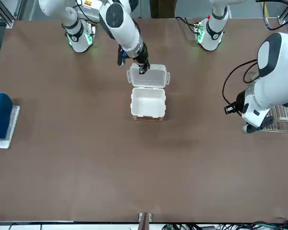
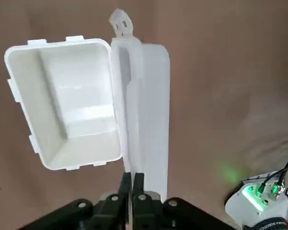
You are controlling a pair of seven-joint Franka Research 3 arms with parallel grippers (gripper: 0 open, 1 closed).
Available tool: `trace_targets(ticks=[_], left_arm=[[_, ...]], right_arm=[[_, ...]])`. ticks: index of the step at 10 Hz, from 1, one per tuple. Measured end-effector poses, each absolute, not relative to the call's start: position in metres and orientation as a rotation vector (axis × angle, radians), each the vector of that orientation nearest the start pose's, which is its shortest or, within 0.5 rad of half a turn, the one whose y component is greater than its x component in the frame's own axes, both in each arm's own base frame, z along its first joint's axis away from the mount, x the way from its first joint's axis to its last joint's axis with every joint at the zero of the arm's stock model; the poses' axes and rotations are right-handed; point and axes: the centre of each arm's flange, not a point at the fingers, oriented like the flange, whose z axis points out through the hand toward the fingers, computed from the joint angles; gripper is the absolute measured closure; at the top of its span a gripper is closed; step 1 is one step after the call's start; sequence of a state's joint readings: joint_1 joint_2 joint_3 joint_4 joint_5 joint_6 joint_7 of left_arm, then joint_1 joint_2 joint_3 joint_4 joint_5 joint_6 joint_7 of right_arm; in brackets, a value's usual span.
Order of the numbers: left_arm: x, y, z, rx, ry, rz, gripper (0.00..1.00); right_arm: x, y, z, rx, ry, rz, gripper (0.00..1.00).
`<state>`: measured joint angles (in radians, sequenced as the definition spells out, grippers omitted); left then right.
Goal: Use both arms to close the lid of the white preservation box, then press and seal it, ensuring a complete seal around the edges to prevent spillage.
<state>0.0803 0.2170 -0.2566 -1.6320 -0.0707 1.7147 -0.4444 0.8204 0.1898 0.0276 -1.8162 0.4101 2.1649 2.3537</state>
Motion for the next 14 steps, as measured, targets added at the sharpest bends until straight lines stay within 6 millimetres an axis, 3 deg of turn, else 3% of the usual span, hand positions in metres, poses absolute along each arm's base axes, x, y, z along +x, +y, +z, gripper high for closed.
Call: trace_targets(ticks=[3, 8, 9, 10, 11, 14], left_arm=[[0.604, -0.102, 0.484, -3.178, -0.457, 0.256, 0.95], [0.604, -0.102, 0.484, -3.178, -0.458, 0.258, 0.95], [0.604, -0.101, 0.482, -3.177, -0.458, 0.262, 0.95], [0.605, -0.101, 0.481, -3.177, -0.458, 0.266, 0.95], [0.605, -0.101, 0.479, -3.176, -0.459, 0.272, 0.95], [0.607, -0.101, 0.472, -3.173, -0.460, 0.290, 0.94]], right_arm=[[0.421, 0.474, 0.451, -1.913, 2.217, 0.537, 0.96], [0.460, 0.470, 0.432, -1.868, 2.228, 0.500, 0.94], [0.469, 0.465, 0.424, -1.860, 2.247, 0.490, 0.88], [0.478, 0.463, 0.420, -1.850, 2.253, 0.481, 0.74], [0.486, 0.462, 0.419, -1.839, 2.256, 0.473, 0.73], [0.505, 0.453, 0.439, -1.813, 2.257, 0.461, 0.53]])
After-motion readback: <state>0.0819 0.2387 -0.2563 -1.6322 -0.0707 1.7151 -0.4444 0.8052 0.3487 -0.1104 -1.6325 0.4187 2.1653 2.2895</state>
